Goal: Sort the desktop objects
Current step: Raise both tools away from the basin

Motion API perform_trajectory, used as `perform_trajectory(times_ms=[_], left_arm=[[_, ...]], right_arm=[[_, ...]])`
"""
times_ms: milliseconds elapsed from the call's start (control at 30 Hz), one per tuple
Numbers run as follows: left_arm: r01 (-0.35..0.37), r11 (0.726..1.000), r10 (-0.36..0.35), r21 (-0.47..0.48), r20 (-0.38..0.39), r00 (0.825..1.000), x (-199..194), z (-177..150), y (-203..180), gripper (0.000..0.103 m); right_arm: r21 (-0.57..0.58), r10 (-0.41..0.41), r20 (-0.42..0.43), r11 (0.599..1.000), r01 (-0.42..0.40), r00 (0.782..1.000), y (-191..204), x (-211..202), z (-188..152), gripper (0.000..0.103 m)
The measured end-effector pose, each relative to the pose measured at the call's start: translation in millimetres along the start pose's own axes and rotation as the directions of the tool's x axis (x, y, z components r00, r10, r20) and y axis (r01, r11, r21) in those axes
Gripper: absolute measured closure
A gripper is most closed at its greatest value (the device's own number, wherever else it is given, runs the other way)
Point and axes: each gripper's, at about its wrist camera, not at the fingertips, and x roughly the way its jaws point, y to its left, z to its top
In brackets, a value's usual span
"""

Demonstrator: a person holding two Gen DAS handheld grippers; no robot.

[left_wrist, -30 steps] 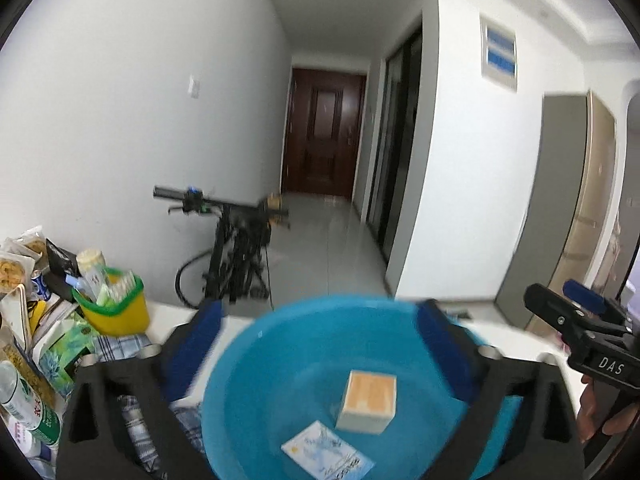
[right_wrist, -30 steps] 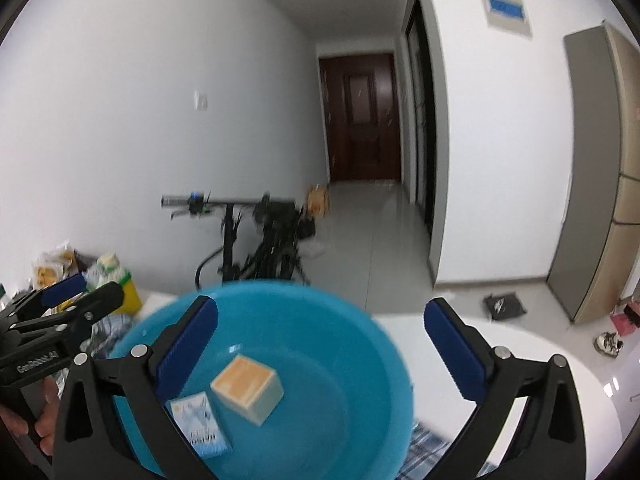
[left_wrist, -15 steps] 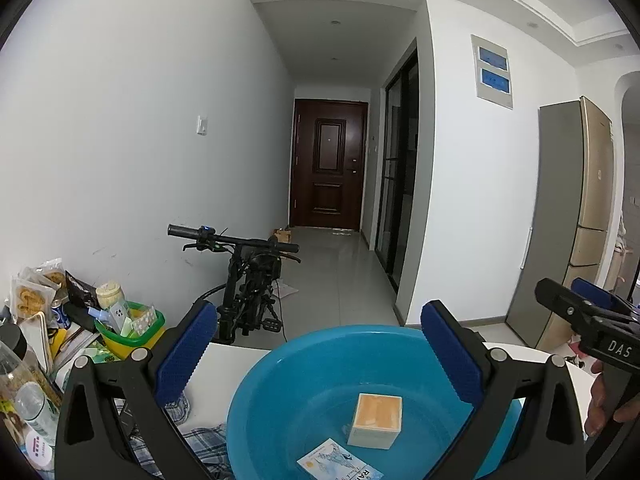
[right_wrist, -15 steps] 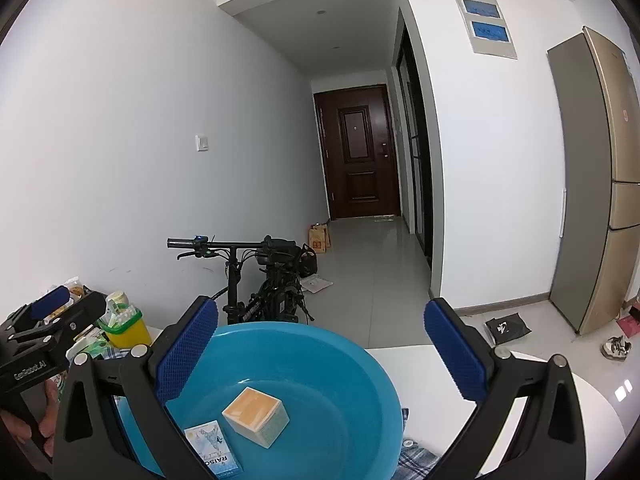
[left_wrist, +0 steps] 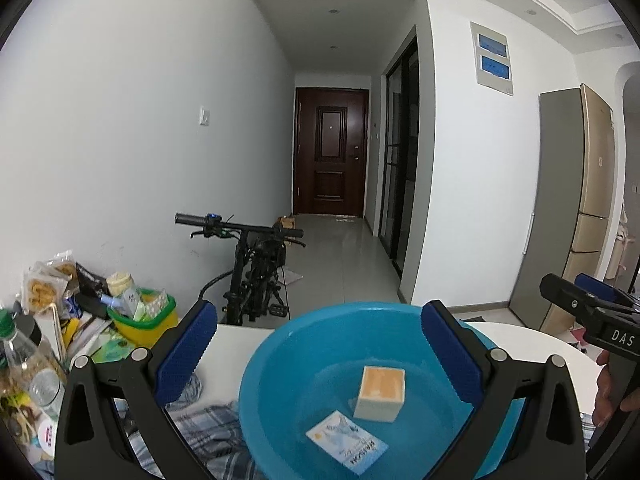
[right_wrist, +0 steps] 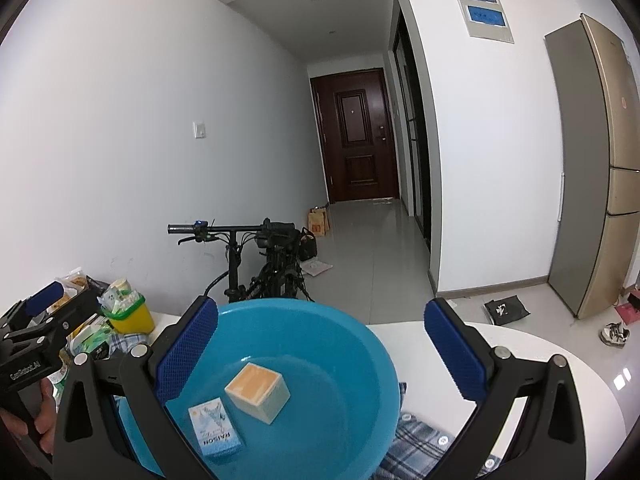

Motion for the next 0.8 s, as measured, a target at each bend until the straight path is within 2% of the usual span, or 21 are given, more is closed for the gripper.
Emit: perform_trajectory(times_ms=[433,800], left_arm=[[-0.004,1.000,0.004,0.010,-0.014,1.000,-49.8,-13.6,6.6,0.000],[-0.002,1.000,0.002,0.009,0.007,1.000,-94.7,-20.1,6.7,0.000]], right_arm=[[-0.038,0.004,-0.013,0.999,-0.004,1.000,22.0,-49.5,-15.2,0.000],[-0.049,0.017,0.000,0.999,-0.017,1.000,33.3,-89.5,-25.9,0.000]])
